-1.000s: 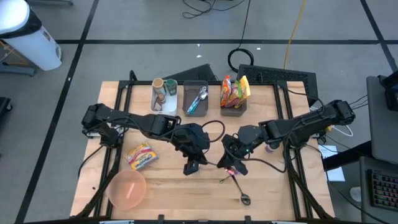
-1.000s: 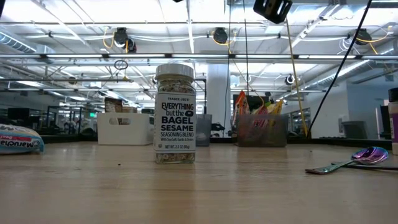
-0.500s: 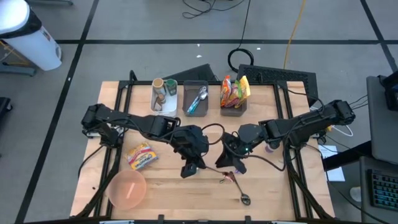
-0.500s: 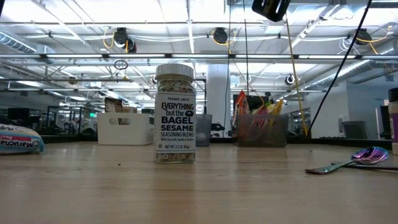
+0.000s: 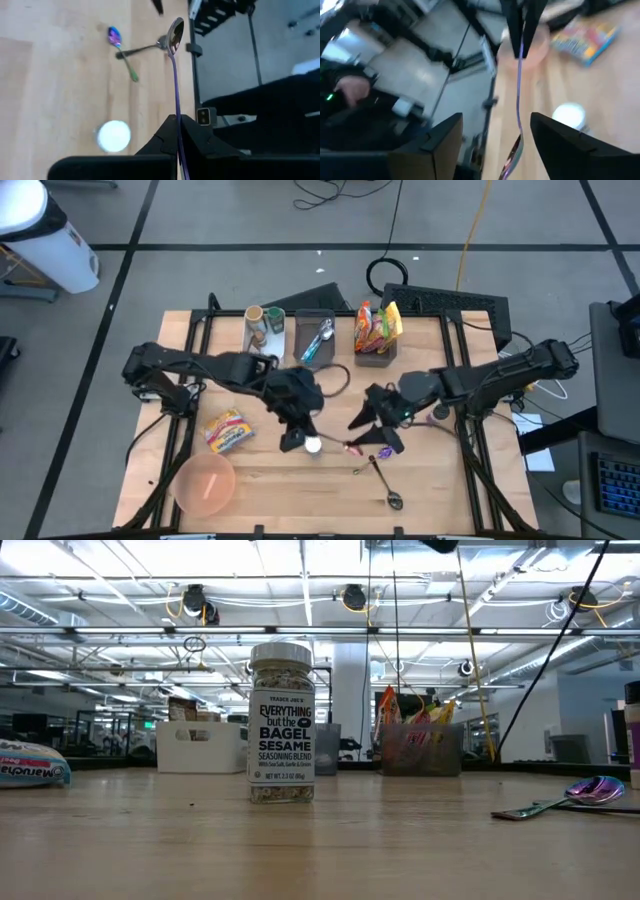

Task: Pick & Place Food Item
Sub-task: Put the left violet spoon into the left black bin

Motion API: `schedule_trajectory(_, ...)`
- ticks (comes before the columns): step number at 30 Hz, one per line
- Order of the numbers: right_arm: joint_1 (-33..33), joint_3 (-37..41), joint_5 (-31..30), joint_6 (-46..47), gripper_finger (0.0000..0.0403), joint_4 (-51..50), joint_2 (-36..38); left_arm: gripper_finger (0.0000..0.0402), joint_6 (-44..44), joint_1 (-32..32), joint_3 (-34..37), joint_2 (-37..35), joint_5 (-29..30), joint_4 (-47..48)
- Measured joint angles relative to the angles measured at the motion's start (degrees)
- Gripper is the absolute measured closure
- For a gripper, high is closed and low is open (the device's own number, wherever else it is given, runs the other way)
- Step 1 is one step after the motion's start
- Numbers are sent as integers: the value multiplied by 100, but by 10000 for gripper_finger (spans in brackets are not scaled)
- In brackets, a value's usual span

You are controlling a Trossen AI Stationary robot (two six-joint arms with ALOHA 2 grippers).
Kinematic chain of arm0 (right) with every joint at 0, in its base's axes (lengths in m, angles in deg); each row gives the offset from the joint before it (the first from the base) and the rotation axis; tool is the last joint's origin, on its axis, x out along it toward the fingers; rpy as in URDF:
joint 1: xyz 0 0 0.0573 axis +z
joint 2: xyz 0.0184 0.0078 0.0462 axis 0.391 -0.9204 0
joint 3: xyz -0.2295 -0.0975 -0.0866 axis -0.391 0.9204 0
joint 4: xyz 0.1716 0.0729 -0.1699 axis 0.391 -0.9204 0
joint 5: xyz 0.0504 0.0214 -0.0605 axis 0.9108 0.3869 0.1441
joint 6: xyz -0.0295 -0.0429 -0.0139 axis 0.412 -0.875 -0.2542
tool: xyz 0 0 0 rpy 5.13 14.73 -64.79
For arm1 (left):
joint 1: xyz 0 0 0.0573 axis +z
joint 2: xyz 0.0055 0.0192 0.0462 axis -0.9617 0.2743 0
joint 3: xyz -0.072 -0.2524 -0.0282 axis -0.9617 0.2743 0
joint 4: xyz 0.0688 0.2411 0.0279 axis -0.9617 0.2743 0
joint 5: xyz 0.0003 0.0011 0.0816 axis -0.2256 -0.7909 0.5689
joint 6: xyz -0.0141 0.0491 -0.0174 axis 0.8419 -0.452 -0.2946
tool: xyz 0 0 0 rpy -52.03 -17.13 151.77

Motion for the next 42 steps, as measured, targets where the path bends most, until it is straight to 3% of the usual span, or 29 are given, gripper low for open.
schedule_trajectory(6, 40, -2, -1140, -493, 172, -86, 527, 397, -4, 161, 0, -580, 361, 35)
schedule_trajectory(12, 517, 0, -2976, -1238, 178, -66, 994, 397, -26, 311, 0, -1162, 1002, -57)
schedule_trajectory(15, 845, 0, -3752, -1554, 177, 193, 1078, 397, -77, 335, 70, -1391, 1169, -653)
schedule_trajectory(24, 1460, 2, -4021, -2371, 179, 1175, 993, 397, -75, 374, 747, -1519, 1027, -2404)
schedule_trajectory(28, 1742, 92, -4561, -2620, 183, 1549, 949, 397, 188, 372, 1350, -1518, 828, -3448)
schedule_trajectory(34, 1998, 1267, -5167, -3253, 183, 4410, 948, 397, 607, 373, 2051, -1518, 847, -4728)
schedule_trajectory(38, 1999, 2145, -5202, -3436, 188, 6494, 951, 397, 792, 374, 2417, -1516, 1021, -5406)
schedule_trajectory(42, 1992, 2513, -5248, -3726, 195, 7543, 956, 397, 981, 372, 2669, -1516, 1446, -5664)
